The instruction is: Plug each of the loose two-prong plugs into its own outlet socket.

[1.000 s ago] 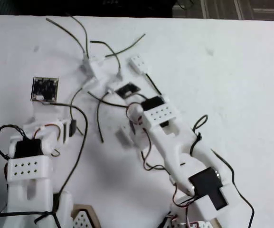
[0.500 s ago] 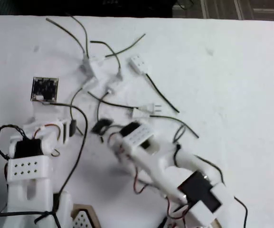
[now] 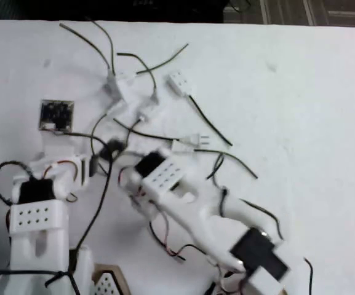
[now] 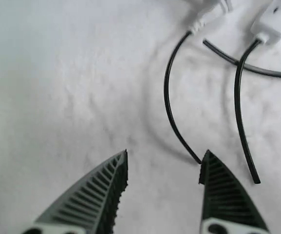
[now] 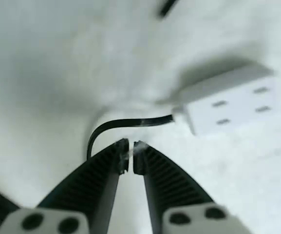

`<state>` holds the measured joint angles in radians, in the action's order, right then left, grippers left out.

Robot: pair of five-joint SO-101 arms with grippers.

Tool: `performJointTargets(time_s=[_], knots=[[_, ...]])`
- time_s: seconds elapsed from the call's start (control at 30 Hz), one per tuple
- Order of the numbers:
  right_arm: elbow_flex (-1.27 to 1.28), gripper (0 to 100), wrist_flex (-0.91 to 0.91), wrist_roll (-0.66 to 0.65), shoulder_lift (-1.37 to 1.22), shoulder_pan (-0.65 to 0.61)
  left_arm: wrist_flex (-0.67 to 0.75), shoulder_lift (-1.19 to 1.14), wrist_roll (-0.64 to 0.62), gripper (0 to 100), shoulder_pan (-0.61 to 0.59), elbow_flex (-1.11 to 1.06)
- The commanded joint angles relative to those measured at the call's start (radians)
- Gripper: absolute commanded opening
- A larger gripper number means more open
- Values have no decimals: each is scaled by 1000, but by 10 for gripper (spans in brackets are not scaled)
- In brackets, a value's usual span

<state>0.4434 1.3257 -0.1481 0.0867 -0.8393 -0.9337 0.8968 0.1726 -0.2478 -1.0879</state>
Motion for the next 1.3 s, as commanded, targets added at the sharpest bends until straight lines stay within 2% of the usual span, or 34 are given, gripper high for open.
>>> performJointTargets(time_s=[0.0, 0.17, 0.37, 0.57, 0.8, 0.97, 1.1, 1.27], knots=[[-44, 19, 18, 9, 168, 59, 8, 22, -8, 244, -31, 9], [-43, 19, 15, 9, 246, 159, 12, 24, -31, 244, -73, 14], [29, 19, -15, 8, 168, 183, 6, 24, -55, 243, -76, 49], [161, 19, -128, 8, 110, 186, -15, 24, -84, 242, -257, 112], [247, 19, -302, 2, 51, 203, -3, 24, -106, 242, -420, 34], [245, 19, -461, 8, -44, 200, 87, 24, -106, 243, -437, -43], [244, 19, -552, 9, -74, 199, 103, 24, -106, 244, -433, -57], [207, 19, -504, 9, -28, 154, 104, 24, -106, 244, -432, -61]])
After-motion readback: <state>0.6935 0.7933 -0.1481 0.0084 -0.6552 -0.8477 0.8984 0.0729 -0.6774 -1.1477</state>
